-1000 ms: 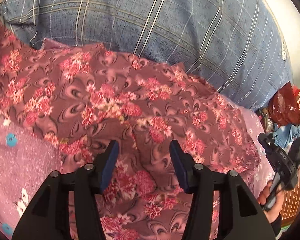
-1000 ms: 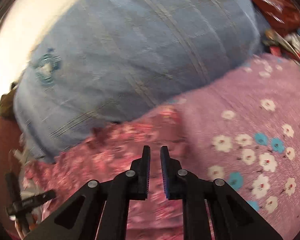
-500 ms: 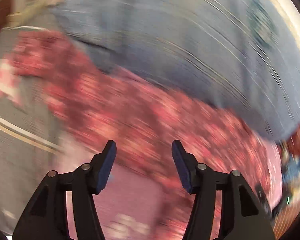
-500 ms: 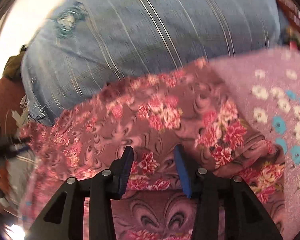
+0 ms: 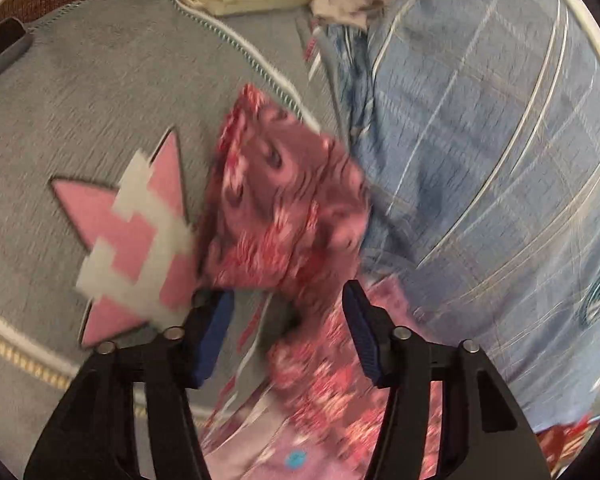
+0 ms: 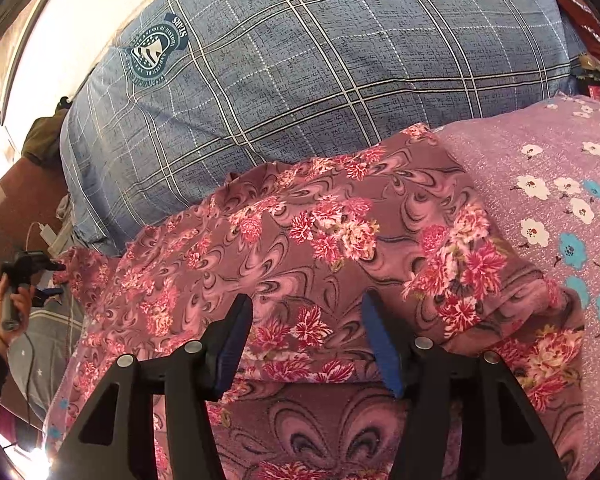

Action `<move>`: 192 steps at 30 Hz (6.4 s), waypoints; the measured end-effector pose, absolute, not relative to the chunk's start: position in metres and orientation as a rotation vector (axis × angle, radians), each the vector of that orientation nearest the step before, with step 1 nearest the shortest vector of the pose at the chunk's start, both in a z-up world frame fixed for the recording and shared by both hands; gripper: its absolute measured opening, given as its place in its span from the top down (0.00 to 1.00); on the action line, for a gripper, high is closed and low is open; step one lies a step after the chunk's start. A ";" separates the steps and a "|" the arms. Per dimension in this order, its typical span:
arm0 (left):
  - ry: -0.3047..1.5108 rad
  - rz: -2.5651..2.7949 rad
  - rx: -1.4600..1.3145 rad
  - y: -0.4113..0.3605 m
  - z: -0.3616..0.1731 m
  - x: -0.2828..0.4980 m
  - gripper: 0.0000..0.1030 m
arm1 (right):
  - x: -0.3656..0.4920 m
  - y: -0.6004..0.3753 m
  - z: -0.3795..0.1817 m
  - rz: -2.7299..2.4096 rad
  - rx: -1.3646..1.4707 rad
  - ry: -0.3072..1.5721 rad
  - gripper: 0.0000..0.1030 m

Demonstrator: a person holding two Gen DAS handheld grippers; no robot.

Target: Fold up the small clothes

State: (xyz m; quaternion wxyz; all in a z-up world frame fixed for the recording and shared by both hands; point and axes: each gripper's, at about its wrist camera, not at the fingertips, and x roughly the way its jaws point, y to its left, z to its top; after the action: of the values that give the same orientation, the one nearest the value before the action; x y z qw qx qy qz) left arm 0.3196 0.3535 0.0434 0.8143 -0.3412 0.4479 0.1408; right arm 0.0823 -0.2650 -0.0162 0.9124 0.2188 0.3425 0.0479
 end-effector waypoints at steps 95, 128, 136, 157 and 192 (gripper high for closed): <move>1.055 -0.152 -0.756 0.107 0.013 0.196 0.85 | 0.084 -0.353 0.066 0.234 0.739 0.575 0.94; 1.148 -0.252 -0.457 0.066 0.034 0.208 0.50 | 0.076 -0.356 0.032 0.133 0.639 0.719 0.84; 1.227 -0.246 -0.420 0.069 0.009 0.194 0.52 | 0.070 -0.372 -0.024 0.099 0.841 0.785 0.94; 1.466 -0.402 -0.401 0.152 -0.015 -0.008 0.40 | -0.125 -0.357 -0.014 0.096 0.468 1.049 0.52; 1.637 -0.417 -0.101 0.133 -0.050 -0.063 0.94 | -0.173 -0.287 -0.047 0.449 0.259 1.187 0.92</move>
State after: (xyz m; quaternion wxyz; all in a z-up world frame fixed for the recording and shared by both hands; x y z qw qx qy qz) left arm -0.0634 0.1328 -0.0501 0.6629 -0.0446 0.7243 -0.1843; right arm -0.1734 -0.2868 -0.0467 0.7976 0.1206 0.5528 0.2091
